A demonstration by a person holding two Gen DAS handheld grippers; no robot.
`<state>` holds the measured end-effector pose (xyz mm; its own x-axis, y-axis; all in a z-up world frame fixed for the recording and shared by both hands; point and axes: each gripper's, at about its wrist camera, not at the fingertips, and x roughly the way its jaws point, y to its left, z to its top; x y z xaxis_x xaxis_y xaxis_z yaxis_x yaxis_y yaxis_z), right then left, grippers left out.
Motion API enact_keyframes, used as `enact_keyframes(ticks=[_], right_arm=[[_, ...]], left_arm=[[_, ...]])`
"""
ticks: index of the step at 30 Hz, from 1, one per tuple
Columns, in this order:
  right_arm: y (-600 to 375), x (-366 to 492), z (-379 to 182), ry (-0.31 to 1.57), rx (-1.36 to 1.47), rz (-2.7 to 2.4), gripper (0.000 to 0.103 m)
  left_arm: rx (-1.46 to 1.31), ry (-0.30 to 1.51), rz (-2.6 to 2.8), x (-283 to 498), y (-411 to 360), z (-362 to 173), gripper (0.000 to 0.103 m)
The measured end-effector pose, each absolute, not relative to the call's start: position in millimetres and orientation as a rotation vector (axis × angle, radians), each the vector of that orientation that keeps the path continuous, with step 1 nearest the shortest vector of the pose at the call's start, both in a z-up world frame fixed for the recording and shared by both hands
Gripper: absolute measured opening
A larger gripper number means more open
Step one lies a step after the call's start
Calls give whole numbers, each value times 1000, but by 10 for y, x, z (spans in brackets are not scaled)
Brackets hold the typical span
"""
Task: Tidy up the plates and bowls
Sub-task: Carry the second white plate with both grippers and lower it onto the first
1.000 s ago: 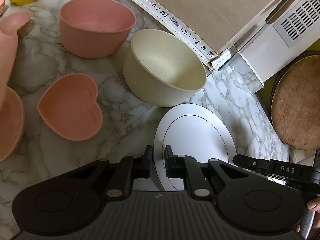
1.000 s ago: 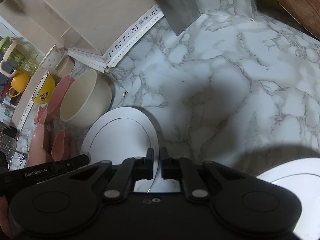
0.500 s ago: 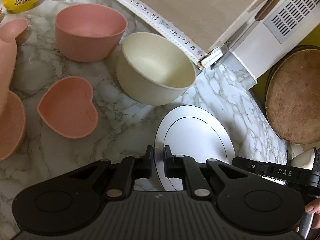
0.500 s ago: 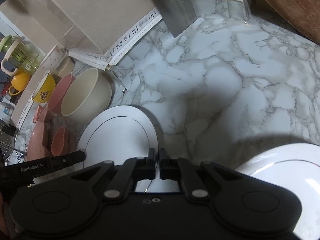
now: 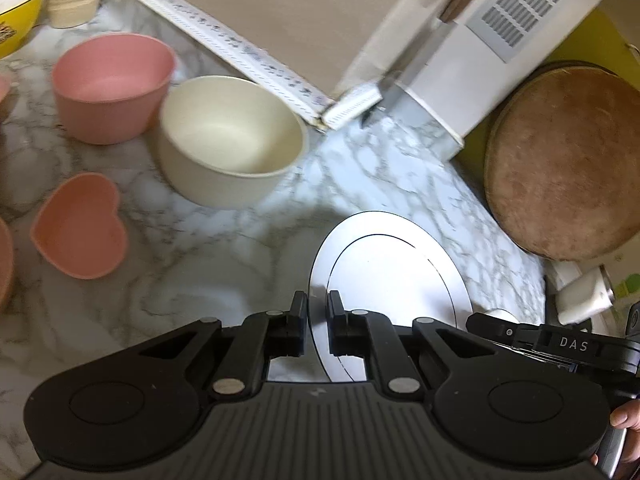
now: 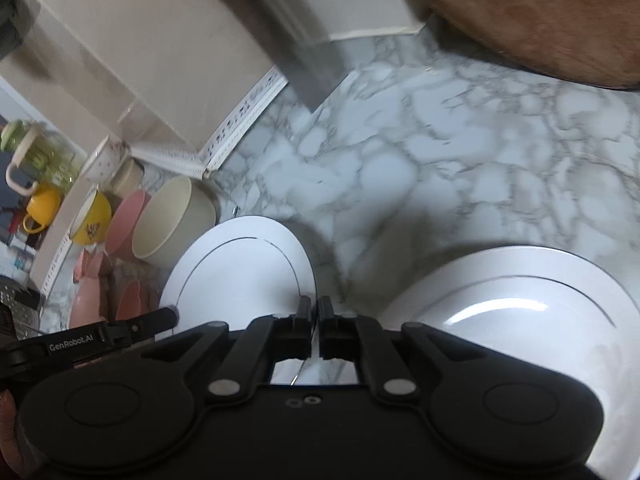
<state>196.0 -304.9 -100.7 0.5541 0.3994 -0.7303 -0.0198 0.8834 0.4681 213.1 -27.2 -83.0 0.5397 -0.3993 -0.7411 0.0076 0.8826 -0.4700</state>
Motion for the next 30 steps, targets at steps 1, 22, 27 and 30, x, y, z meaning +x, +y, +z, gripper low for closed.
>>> enact_keyframes(ticks=[1, 22, 27, 30], right_arm=[[-3092, 1922, -993, 952, 446, 248, 4], [-4030, 976, -1042, 872, 584, 11, 4], [-4172, 769, -1098, 868, 599, -33, 4], [-4232, 688, -1152, 872, 605, -47, 4]], left_arm=[[-437, 979, -262, 2131, -312, -817, 9], [-279, 1034, -505, 1953, -1423, -790, 9], [-237, 1050, -549, 1912, -1662, -847, 9], [-217, 1062, -565, 1900, -1767, -890, 9]])
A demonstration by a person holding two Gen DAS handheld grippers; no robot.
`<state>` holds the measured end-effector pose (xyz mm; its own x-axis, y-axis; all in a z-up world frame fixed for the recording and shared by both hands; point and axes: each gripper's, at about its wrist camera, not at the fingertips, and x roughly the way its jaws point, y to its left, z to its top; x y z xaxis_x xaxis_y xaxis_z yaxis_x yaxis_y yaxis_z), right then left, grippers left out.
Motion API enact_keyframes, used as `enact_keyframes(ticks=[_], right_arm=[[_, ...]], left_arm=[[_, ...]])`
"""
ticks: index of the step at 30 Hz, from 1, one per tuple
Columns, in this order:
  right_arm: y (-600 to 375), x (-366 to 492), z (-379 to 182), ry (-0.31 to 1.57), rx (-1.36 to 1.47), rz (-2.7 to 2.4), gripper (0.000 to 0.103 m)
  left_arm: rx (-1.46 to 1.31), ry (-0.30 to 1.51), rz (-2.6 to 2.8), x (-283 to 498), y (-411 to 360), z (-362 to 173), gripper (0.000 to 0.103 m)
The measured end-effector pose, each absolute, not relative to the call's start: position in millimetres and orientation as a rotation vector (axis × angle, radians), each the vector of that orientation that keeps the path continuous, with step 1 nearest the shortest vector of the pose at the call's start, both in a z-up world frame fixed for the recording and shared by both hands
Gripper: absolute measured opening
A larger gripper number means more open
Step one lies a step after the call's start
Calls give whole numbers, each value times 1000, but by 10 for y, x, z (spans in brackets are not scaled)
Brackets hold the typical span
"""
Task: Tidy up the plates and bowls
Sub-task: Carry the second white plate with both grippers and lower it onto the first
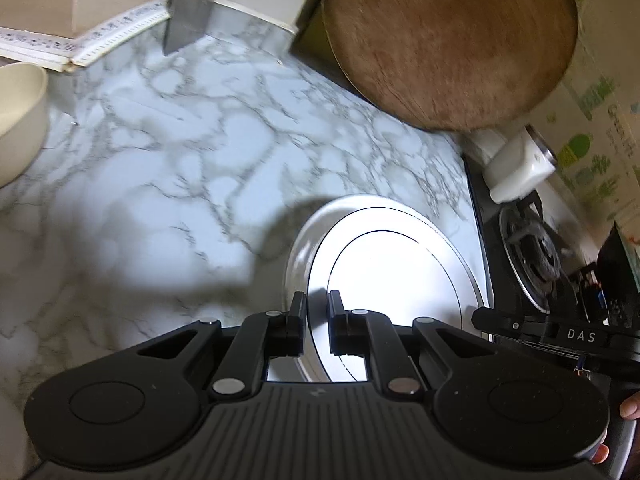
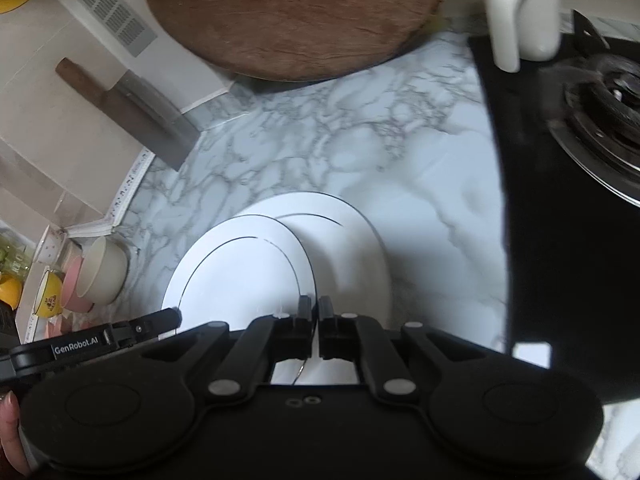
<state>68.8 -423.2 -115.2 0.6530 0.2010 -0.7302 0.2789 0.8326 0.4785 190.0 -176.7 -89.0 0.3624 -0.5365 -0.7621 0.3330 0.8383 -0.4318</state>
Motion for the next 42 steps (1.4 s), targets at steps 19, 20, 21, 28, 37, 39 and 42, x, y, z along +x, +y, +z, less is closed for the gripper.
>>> enact_keyframes(ticks=[19, 20, 21, 28, 37, 39, 42], right_arm=[[-4326, 648, -1309, 897, 612, -80, 4], [-4329, 649, -1312, 896, 613, -79, 4], [-4330, 652, -1315, 896, 614, -79, 4], [-4353, 671, -1324, 896, 616, -76, 4], [-4347, 667, -1326, 893, 610, -69, 3], [-4333, 663, -1321, 892, 600, -69, 3], [-4321, 653, -1309, 893, 592, -68, 3]], left_arm=[[-178, 1096, -584, 1946, -1985, -1079, 9], [-179, 1097, -584, 1948, -1984, -1080, 9], [-183, 1098, -586, 1957, -1980, -1085, 9], [-186, 1102, -589, 1972, -1983, -1087, 9], [-185, 1105, -597, 1986, -1968, -1084, 9], [-190, 1104, -599, 1987, -1967, -1083, 9], [-193, 1110, -603, 1988, -1963, -1088, 9]])
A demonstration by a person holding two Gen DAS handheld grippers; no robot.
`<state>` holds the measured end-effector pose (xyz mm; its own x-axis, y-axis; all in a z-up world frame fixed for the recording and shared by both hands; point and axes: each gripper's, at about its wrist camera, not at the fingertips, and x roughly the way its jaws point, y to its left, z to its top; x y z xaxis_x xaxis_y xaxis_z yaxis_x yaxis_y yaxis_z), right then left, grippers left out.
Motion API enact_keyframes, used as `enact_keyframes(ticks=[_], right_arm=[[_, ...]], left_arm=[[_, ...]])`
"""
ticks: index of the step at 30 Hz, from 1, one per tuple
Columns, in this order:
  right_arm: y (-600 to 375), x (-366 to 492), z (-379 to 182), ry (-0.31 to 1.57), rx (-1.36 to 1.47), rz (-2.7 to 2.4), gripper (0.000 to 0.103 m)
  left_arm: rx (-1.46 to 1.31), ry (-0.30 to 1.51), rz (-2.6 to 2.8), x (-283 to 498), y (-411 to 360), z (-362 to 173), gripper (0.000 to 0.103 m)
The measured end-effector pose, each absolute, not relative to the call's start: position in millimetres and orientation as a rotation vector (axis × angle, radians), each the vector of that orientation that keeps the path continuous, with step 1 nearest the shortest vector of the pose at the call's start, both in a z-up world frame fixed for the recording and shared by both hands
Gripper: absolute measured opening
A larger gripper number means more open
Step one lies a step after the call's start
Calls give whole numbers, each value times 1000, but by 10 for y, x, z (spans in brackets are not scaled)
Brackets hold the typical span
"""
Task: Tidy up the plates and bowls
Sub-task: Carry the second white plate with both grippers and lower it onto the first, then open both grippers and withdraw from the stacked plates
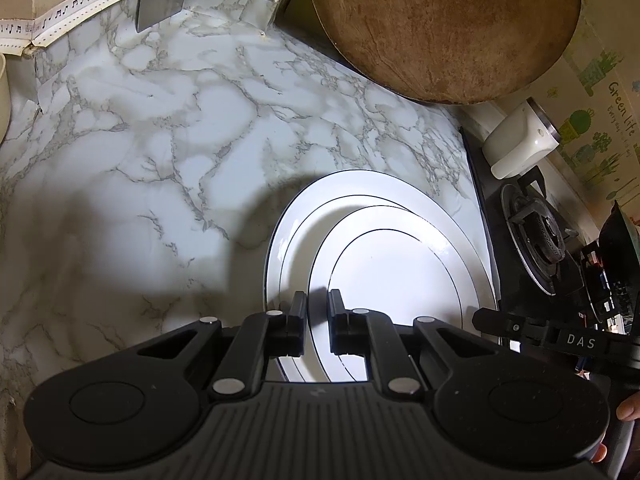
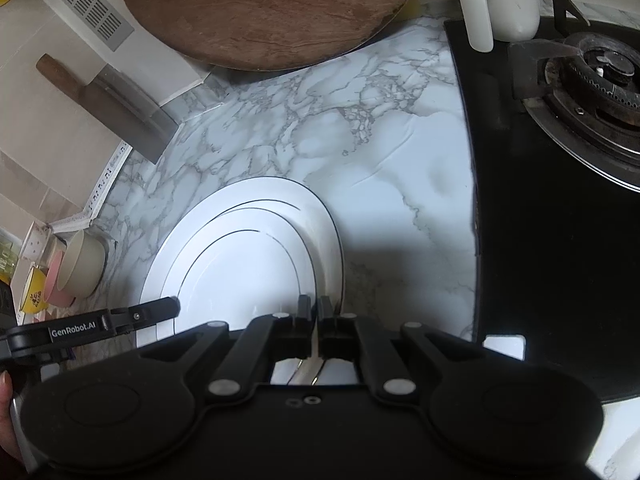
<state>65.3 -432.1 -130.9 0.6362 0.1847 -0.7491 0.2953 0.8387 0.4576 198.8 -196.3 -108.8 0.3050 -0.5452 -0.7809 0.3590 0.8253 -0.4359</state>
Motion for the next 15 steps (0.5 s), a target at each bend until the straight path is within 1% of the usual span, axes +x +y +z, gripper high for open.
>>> enact_keyframes(ticks=[15], right_arm=[[-4348, 559, -1257, 869, 606, -79, 3]], left_arm=[[-156, 1112, -632, 1993, -1988, -1100, 9]])
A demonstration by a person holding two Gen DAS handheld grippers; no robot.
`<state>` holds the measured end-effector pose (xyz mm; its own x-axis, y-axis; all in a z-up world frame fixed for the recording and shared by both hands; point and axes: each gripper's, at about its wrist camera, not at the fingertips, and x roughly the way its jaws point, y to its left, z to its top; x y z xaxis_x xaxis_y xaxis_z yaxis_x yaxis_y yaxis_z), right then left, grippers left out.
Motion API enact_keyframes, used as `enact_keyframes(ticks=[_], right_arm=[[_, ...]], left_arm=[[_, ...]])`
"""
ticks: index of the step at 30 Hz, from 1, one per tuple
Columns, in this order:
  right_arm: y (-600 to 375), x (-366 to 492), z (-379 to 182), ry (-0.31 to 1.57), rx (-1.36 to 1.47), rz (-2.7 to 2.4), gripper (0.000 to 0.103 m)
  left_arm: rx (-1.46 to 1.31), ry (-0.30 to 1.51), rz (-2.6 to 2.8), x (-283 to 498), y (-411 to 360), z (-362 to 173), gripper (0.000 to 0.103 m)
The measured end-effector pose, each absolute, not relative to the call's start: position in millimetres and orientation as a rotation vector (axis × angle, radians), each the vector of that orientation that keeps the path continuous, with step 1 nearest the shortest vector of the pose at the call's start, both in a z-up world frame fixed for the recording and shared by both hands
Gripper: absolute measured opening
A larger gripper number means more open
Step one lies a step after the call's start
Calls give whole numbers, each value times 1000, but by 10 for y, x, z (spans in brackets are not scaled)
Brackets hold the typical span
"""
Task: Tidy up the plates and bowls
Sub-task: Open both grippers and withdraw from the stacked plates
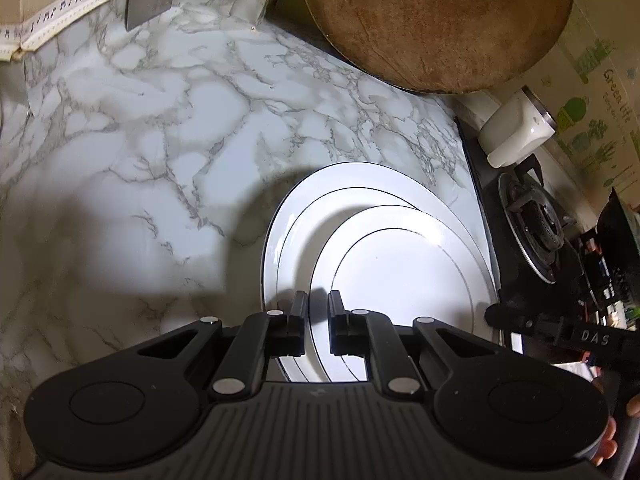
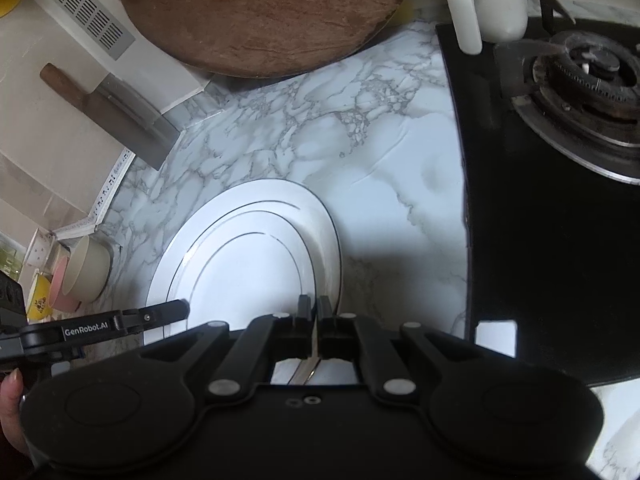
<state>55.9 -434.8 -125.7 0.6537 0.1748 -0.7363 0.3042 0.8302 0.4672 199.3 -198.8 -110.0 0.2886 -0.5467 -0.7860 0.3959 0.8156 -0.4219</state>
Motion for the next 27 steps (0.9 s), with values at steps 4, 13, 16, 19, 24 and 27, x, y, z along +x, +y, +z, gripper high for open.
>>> enact_keyframes(ticks=[4, 13, 16, 19, 24, 27], right_arm=[[-4341, 575, -1258, 875, 604, -81, 3], [-4275, 673, -1335, 896, 594, -88, 3], [-4230, 711, -1334, 898, 557, -94, 4], [-4172, 743, -1314, 897, 503, -105, 4], [-4068, 733, -1213, 866, 427, -138, 16], [-3972, 709, -1122, 850, 375, -126, 19]], left_arm=[[-148, 1111, -633, 2006, -1994, -1096, 9], [-143, 1064, -608, 2007, -1875, -985, 9], [-124, 1036, -607, 1986, -1852, -926, 9], [-94, 1005, -601, 1937, -1854, -879, 9], [-74, 989, -598, 1868, -1841, -847, 9], [-68, 974, -596, 1824, -1811, -810, 9]])
